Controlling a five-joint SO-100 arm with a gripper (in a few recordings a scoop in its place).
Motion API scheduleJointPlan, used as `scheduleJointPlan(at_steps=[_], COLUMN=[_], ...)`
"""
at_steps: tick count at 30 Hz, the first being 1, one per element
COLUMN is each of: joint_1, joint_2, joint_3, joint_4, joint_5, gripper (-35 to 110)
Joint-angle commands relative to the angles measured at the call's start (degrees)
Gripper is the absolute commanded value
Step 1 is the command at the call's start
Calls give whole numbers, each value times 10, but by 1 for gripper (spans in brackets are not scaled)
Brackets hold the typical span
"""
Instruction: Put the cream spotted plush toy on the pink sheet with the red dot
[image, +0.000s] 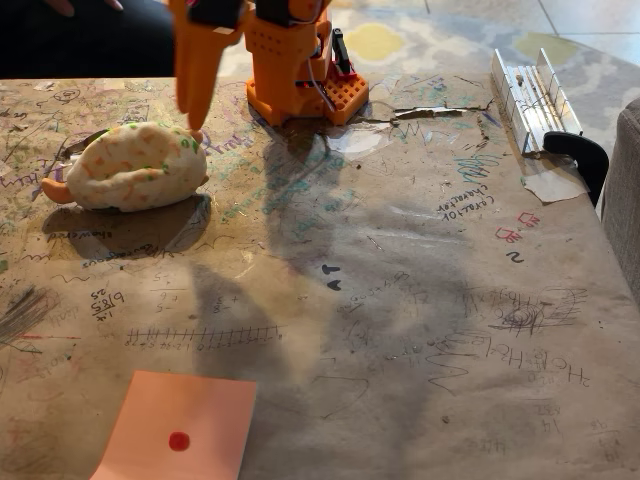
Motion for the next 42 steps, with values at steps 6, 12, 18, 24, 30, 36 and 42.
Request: scheduleJointPlan(at_steps=[6, 12, 18, 24, 30, 36, 42], joint_1=[145, 156, 154, 126, 116, 57, -153], joint_2=[-183, -260, -322, -351, -319, -227, 53], joint_3=[-3, 18, 10, -11, 9, 33, 3], joint_4=[-174, -266, -322, -323, -301, -210, -34], joint_5=[-173, -229, -258, -250, -224, -157, 92], gripper=[46, 43, 39, 29, 0, 0, 0])
